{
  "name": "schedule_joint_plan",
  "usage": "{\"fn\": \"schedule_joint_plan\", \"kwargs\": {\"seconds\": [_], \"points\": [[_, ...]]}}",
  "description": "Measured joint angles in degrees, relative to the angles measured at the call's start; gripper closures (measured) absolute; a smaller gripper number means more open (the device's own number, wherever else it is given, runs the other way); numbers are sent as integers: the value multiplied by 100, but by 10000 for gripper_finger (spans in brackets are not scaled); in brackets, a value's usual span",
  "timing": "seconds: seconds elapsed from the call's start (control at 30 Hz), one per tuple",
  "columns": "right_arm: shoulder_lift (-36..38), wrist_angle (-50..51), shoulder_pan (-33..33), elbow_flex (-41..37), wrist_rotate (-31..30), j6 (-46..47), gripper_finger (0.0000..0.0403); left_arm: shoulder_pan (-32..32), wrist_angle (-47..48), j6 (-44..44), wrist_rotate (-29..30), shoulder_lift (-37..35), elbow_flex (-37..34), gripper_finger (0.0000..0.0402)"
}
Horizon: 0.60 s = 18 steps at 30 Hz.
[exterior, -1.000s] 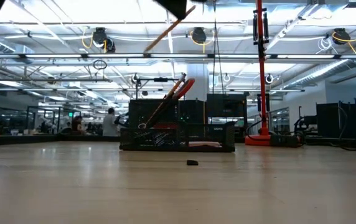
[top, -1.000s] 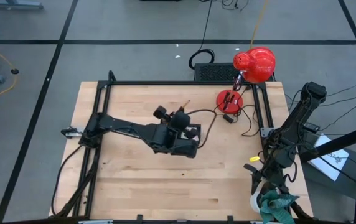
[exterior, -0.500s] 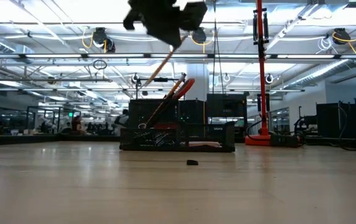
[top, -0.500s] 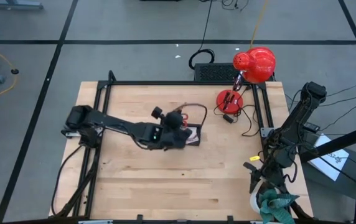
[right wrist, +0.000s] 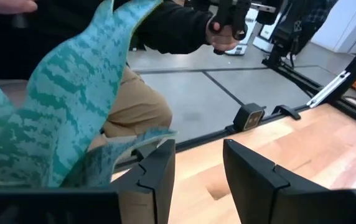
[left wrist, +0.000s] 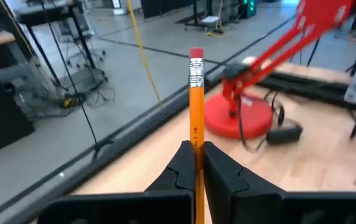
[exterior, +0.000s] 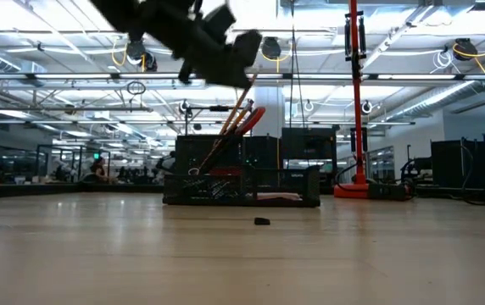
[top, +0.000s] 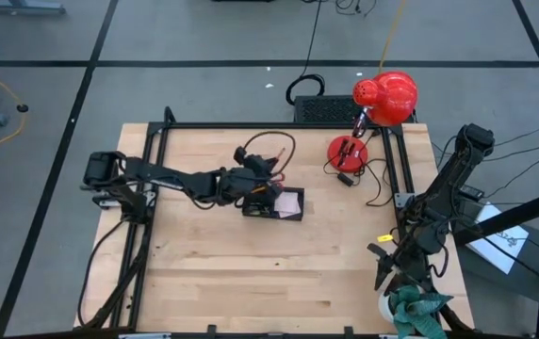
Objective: Pick and place office supplies into organizer
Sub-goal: Put the pencil into the desk organizer
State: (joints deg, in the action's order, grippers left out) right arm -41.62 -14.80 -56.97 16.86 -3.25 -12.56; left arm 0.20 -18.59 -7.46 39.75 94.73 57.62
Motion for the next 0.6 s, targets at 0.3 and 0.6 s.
{"fn": "schedule_joint_plan", "kwargs": {"seconds": [0.3, 0.6], "points": [[2, 154, 0, 0, -13, 126, 275, -105, -1444, -190, -247, 8, -1368, 389], [0, 139, 0, 0, -13, 92, 275, -124, -1785, -478, -542, 8, -1664, 382]]}}
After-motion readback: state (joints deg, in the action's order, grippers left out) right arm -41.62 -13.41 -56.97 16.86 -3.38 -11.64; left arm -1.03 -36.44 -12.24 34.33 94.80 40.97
